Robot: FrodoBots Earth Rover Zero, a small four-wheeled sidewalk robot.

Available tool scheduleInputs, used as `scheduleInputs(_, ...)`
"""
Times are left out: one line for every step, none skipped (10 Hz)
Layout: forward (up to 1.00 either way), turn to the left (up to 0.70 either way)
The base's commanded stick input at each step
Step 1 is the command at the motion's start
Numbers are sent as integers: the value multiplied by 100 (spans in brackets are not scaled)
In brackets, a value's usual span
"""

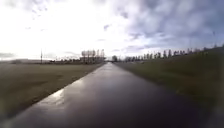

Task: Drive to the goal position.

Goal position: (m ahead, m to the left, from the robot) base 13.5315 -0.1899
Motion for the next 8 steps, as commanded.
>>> scheduleInputs(100, 0)
scheduleInputs(100, 0)
scheduleInputs(100, 0)
scheduleInputs(100, 0)
scheduleInputs(100, 0)
scheduleInputs(100, 0)
scheduleInputs(100, 0)
scheduleInputs(100, 0)
